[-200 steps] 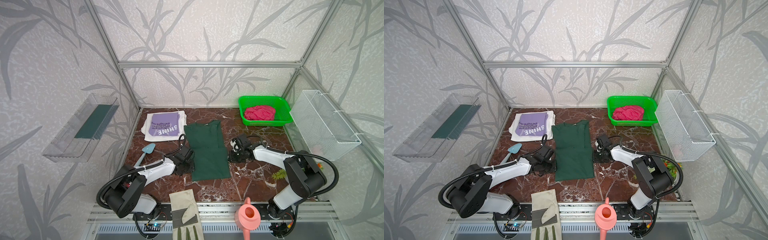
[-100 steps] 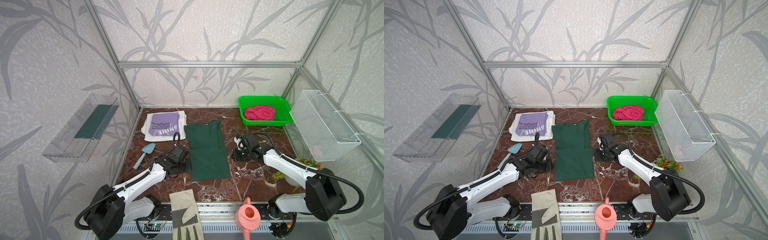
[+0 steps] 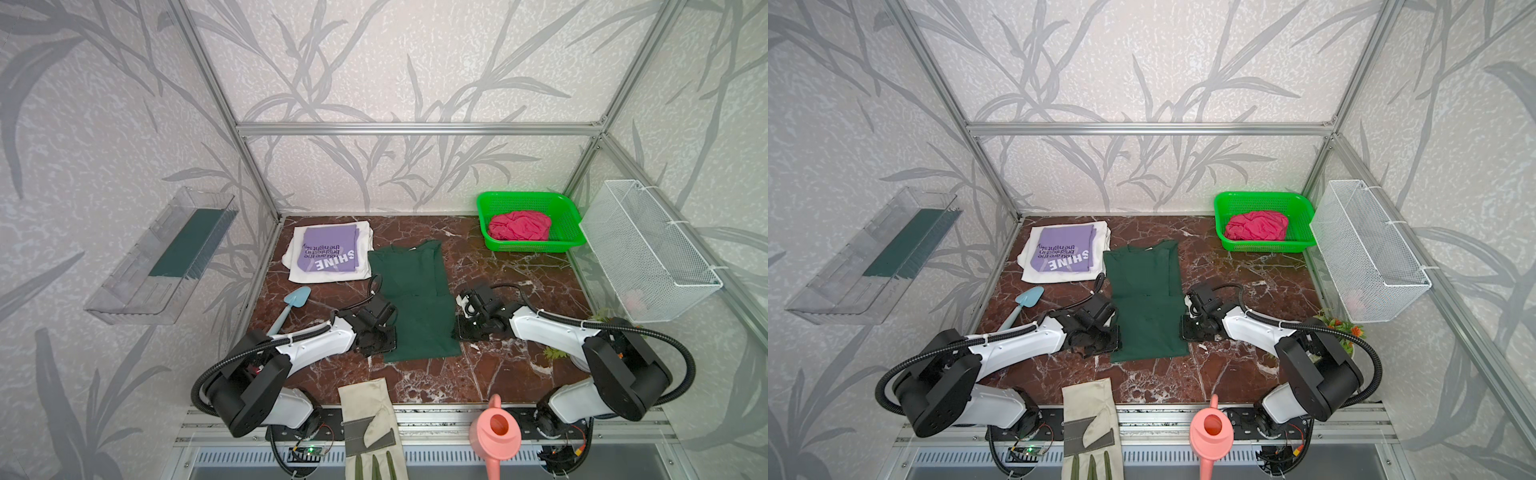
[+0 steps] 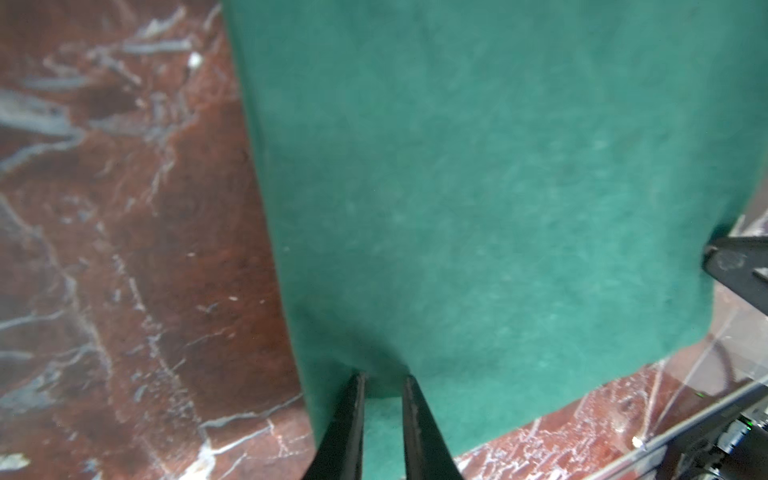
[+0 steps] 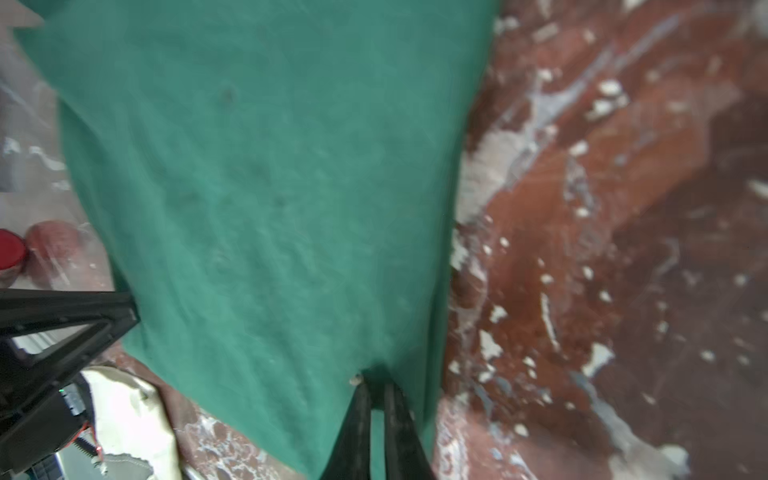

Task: Fold and stack the t-shirts
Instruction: 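Grasp the folded strip's near edge with both grippers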

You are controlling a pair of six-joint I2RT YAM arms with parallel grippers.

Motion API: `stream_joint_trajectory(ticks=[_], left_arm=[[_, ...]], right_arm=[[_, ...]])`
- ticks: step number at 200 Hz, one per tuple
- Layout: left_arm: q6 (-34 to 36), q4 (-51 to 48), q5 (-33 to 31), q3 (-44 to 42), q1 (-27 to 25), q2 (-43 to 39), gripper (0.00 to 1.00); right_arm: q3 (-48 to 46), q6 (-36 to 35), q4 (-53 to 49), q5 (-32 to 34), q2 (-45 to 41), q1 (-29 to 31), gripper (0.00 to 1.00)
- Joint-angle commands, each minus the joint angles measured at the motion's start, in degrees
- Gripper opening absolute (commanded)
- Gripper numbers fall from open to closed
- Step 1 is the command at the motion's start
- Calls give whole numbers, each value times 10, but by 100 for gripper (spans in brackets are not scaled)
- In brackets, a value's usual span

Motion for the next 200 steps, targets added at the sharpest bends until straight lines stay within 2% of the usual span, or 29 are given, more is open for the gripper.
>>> stream_joint_trajectory(ticks=[1, 56, 88, 113, 134, 155, 200], left_arm=[[-17, -29, -17, -7, -4, -9, 20], [-10, -105, -54, 1, -13, -91, 20], [-13, -69, -11, 12, -32, -103, 20], [-9, -42, 15, 25, -51, -57, 20], [-13, -37, 9, 34, -66, -17, 20], [-28, -43, -7, 31, -73, 6, 20], [-52, -59, -34, -1, -72, 7, 20]], right_arm=[[-9, -6, -32, 31, -13, -1, 12], [-10, -26, -121, 78, -108, 1, 12], [-9, -10, -115, 41, -154, 21, 12], [-13, 11, -65, 2, -132, 50, 12], [-15, 30, -31, -11, -88, 70, 12], [-30, 44, 0, -6, -57, 76, 12], [-61, 47, -13, 19, -26, 74, 12]])
